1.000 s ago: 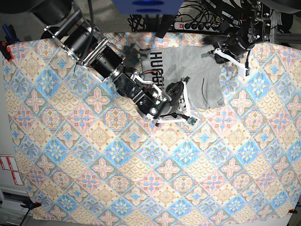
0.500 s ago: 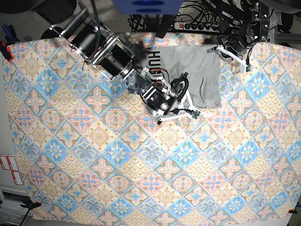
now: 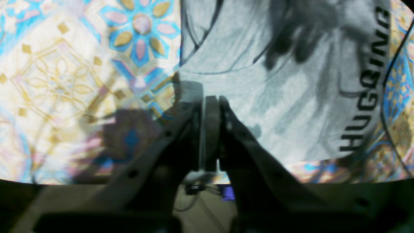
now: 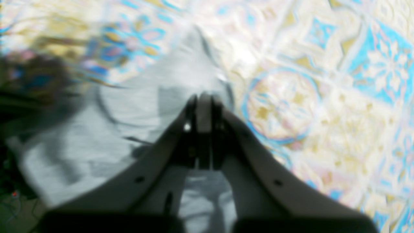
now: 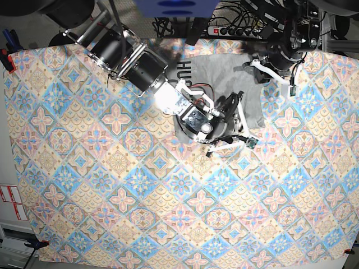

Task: Fold the T-shirt properly
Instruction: 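Press and square the folded shirt with both grippers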

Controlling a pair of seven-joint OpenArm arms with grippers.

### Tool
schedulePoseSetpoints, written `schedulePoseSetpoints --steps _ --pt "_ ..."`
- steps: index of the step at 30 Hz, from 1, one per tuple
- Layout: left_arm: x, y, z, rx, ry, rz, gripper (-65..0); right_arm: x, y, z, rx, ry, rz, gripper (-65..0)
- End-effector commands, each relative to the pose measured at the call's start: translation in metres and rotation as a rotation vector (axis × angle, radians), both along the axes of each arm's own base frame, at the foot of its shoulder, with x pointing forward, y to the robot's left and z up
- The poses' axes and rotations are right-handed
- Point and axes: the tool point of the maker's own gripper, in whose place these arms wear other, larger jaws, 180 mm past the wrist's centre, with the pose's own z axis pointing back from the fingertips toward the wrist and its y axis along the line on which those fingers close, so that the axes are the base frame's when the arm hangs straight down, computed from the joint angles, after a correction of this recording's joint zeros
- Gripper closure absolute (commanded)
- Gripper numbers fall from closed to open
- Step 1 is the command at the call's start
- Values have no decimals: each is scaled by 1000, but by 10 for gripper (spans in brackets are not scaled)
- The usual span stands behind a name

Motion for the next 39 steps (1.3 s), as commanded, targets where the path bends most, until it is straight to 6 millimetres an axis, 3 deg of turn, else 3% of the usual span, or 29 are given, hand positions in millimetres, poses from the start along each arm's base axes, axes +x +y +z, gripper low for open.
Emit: schedulePoseSetpoints --steps 1,5,10,14,17,19,24,27,31,39 --pt "5 1 7 1 -29 -6 0 9 12 14 54 -28 2 0" --pt "8 2 1 -2 -19 2 0 6 2 -15 32 19 -22 0" --pt "8 3 -3 -4 -9 9 0 -5 -25 -58 -70 109 -56 0" --pt "11 -3 -3 -13 -10 -8 0 -11 -40 -78 -120 150 -74 0" --pt "9 -19 -4 -31 -3 -55 0 -5 -39 -72 -110 138 -80 0" --pt "7 -23 -5 -36 1 -64 0 12 -49 -62 -109 91 -87 0" --pt "-1 -32 -5 -54 13 -82 0 46 -60 -16 -24 -34 -116 0" --pt "-7 -42 -3 -52 18 -142 0 63 -73 -1 3 -43 -187 0" --pt "-13 -49 -7 -42 40 -199 0 71 -86 -4 1 -20 -243 0" --pt "-10 -28 -29 66 109 -219 0 60 -107 -39 -78 61 -271 0"
